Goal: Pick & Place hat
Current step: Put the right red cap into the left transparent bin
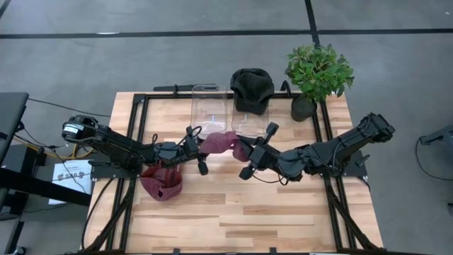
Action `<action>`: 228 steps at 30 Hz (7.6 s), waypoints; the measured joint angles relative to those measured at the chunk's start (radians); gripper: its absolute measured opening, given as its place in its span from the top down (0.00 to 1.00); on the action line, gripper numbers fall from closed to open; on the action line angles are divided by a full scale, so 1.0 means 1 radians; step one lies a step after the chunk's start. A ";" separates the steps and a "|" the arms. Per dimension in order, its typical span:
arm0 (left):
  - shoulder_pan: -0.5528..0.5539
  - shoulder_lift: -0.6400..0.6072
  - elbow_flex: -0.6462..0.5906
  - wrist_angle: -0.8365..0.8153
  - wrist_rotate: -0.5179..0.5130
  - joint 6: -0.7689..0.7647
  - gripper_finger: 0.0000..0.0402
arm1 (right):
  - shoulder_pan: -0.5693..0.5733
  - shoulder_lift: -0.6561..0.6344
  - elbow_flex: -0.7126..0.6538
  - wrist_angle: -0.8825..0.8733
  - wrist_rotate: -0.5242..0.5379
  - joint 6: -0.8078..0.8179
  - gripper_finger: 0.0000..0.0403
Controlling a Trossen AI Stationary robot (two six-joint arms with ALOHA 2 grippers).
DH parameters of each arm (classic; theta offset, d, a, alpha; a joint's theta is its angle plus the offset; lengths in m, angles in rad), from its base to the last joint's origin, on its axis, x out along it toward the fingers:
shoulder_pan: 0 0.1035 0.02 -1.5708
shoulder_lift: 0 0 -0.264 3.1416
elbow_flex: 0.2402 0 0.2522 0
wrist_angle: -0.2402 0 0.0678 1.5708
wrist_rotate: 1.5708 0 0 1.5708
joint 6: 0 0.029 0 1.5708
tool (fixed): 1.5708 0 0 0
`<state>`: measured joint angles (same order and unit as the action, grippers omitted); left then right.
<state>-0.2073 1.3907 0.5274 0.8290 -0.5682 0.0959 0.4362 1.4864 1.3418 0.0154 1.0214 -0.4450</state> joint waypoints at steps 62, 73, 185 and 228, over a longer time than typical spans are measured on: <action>0.064 -0.001 0.000 -0.106 0.104 -0.177 0.97 | -0.083 -0.050 0.000 0.307 -0.322 -0.272 0.36; 0.030 -0.031 0.000 -0.087 0.203 -0.180 0.97 | -0.195 0.022 -0.004 0.202 -0.345 -0.340 0.36; -0.048 -0.082 0.000 -0.089 0.137 -0.152 0.96 | -0.163 0.236 0.039 0.960 -0.337 -0.969 0.36; -0.051 -0.122 0.000 -0.109 -0.020 -0.121 0.96 | -0.054 0.106 0.041 0.795 -0.144 -1.104 0.36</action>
<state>-0.2581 1.2682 0.5270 0.7201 -0.5881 -0.0255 0.3823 1.5929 1.3827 0.8108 0.8778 -1.5494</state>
